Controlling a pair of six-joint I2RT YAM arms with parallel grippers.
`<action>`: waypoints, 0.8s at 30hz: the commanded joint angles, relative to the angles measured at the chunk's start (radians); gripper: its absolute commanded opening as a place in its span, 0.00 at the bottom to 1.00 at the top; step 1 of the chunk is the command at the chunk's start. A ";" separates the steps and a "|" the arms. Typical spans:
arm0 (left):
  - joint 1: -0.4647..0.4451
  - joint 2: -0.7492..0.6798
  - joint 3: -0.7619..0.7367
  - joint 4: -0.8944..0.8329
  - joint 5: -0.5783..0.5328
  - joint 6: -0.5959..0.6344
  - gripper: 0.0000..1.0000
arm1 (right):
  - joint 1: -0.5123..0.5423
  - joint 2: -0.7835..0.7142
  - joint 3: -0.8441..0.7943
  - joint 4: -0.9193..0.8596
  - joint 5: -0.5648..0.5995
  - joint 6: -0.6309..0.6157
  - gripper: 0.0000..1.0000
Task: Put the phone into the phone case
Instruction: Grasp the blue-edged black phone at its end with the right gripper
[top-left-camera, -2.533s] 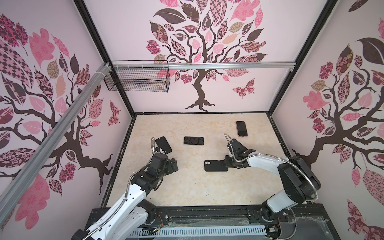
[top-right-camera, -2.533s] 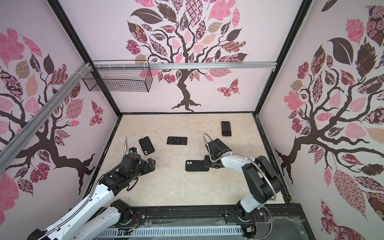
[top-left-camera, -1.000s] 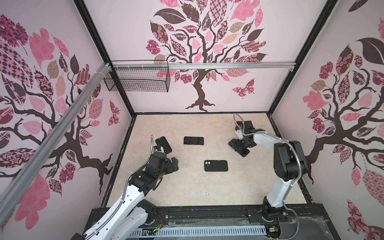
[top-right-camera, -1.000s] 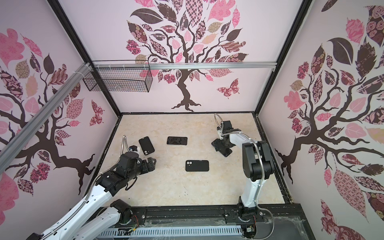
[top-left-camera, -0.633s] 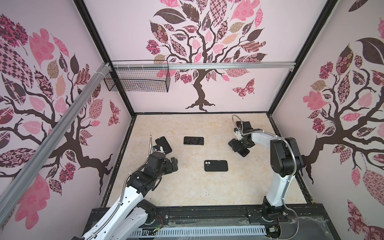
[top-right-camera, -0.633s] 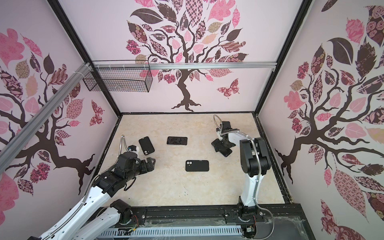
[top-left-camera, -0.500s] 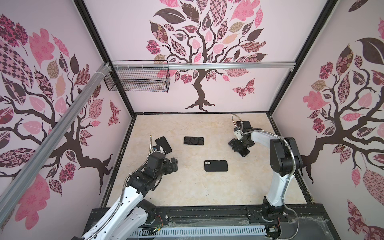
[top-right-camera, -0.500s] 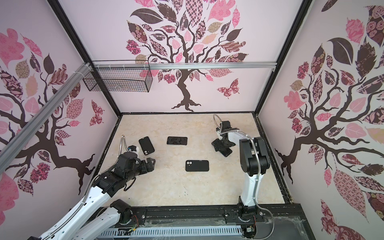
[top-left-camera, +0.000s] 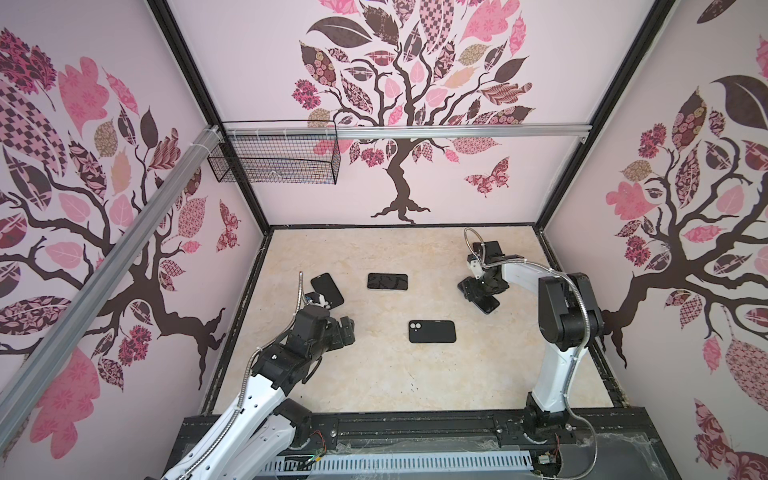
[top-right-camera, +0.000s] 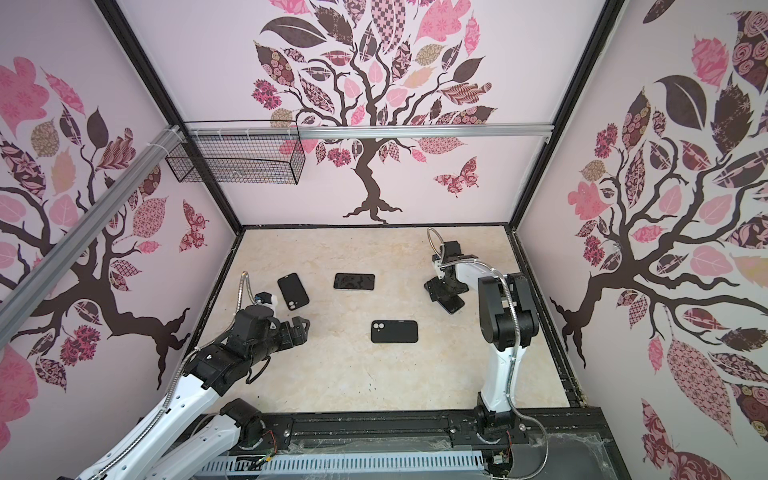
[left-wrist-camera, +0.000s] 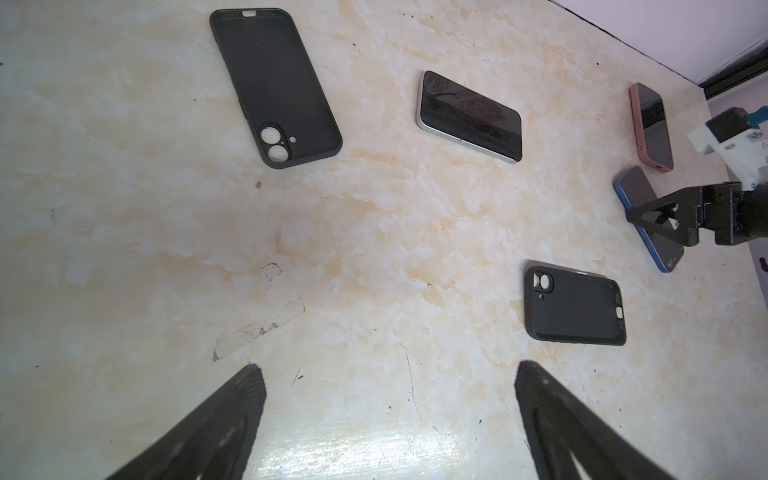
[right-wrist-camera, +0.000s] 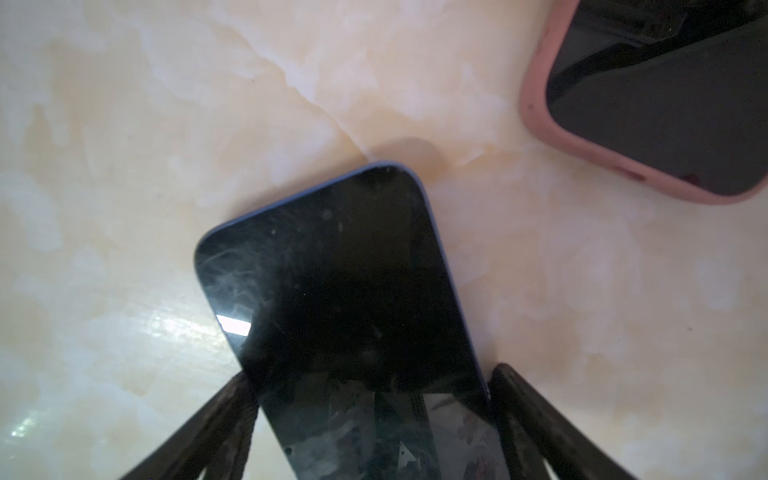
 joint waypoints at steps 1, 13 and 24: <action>0.003 -0.008 0.049 -0.003 -0.008 0.003 0.97 | -0.005 0.038 -0.049 -0.021 -0.042 0.049 0.85; 0.003 0.009 0.038 0.010 -0.004 -0.004 0.98 | 0.015 -0.026 -0.128 0.020 -0.006 0.194 0.63; 0.003 0.037 0.035 0.041 0.039 -0.007 0.97 | 0.050 -0.176 -0.238 0.112 -0.093 0.238 0.57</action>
